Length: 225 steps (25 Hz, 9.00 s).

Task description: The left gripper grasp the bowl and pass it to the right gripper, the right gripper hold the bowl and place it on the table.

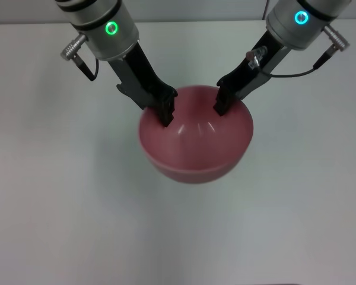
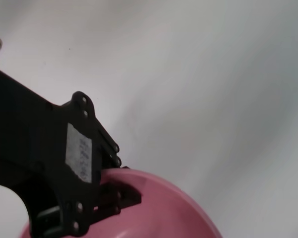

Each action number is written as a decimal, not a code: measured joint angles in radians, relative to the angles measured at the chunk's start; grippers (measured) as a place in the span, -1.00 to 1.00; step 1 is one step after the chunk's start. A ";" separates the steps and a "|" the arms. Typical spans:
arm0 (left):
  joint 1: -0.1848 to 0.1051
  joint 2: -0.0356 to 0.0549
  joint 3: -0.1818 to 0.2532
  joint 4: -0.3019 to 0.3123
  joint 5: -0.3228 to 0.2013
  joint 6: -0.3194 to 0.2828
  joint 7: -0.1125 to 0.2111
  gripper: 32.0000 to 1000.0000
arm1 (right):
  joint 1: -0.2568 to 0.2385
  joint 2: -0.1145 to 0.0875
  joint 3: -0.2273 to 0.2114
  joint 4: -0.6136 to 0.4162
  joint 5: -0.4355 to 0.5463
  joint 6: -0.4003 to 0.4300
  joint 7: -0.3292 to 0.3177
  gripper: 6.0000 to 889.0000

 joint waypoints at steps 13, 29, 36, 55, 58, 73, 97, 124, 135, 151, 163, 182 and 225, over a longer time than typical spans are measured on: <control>-0.001 0.0005 0.000 0.015 0.001 -0.002 0.002 -0.47 | -0.001 -0.001 -0.001 -0.003 -0.011 -0.001 0.000 -0.93; -0.002 0.0006 0.004 0.032 0.002 -0.012 0.008 0.72 | -0.001 -0.002 -0.001 -0.001 -0.012 -0.001 -0.002 -0.95; -0.003 0.0006 0.008 0.054 0.007 -0.022 0.007 0.71 | -0.001 -0.002 -0.001 0.001 -0.012 -0.001 -0.007 -0.94; -0.029 0.0001 0.022 0.167 0.015 -0.124 -0.011 0.71 | -0.011 -0.005 -0.001 0.004 -0.012 -0.003 -0.009 -0.94; -0.032 -0.0007 0.022 0.183 0.015 -0.148 -0.012 0.71 | -0.012 -0.006 -0.001 0.004 -0.012 -0.003 -0.010 -0.94; -0.040 -0.0015 0.025 0.323 0.035 -0.249 -0.028 0.71 | -0.024 -0.006 -0.001 0.004 -0.015 -0.004 -0.011 -0.94; 0.008 -0.0064 0.062 0.325 0.096 -0.189 -0.025 0.71 | -0.145 -0.046 -0.001 0.013 -0.052 -0.166 -0.055 -0.94; 0.033 -0.0119 0.117 0.259 0.082 -0.119 -0.024 0.71 | -0.242 -0.034 -0.001 0.105 -0.080 -0.444 -0.161 -0.95; 0.034 -0.0118 0.117 0.226 0.082 -0.107 -0.016 0.71 | -0.255 -0.024 -0.001 0.121 -0.080 -0.485 -0.173 -0.95; 0.034 -0.0118 0.117 0.225 0.082 -0.106 -0.011 0.71 | -0.258 -0.022 -0.001 0.121 -0.083 -0.501 -0.173 -0.95; 0.034 -0.0118 0.117 0.225 0.082 -0.106 -0.008 0.71 | -0.258 -0.012 -0.001 0.135 -0.103 -0.516 -0.173 -0.95; 0.034 -0.0118 0.117 0.225 0.082 -0.105 -0.006 0.71 | -0.251 -0.012 -0.001 0.136 -0.105 -0.504 -0.173 -0.92; 0.052 -0.0092 0.112 0.198 0.082 -0.089 0.009 0.71 | -0.245 -0.012 -0.002 0.047 -0.105 -0.377 -0.179 0.96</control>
